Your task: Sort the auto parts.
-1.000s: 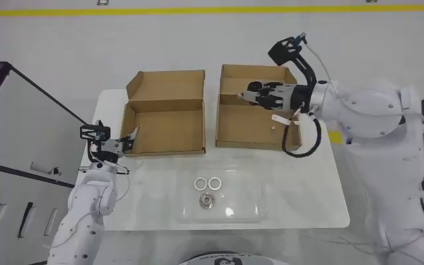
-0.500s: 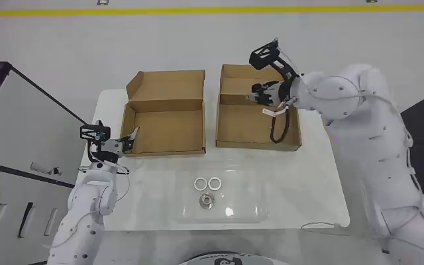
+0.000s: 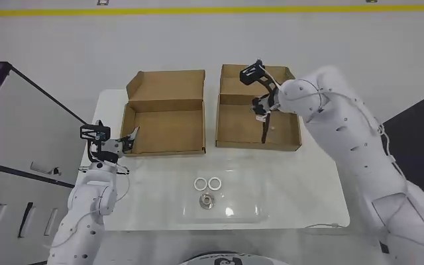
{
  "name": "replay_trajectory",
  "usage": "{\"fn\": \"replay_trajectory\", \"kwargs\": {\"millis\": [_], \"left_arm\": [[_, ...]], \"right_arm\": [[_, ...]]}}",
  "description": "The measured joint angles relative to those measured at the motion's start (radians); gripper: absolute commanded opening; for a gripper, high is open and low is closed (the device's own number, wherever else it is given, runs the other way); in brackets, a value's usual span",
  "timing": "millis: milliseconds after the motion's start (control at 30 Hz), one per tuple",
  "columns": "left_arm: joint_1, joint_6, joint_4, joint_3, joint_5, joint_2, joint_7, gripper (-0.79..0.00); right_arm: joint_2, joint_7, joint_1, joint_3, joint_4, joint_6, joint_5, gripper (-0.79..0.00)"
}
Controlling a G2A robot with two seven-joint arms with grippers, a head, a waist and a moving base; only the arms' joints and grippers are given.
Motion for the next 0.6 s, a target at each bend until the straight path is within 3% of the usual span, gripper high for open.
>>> {"fn": "replay_trajectory", "kwargs": {"millis": [600], "left_arm": [[0.0, 0.0, 0.0, 0.0, 0.0, 0.0, 0.0, 0.0]], "right_arm": [[-0.025, 0.038, 0.0, -0.095, 0.147, 0.046, -0.083, -0.785]]}}
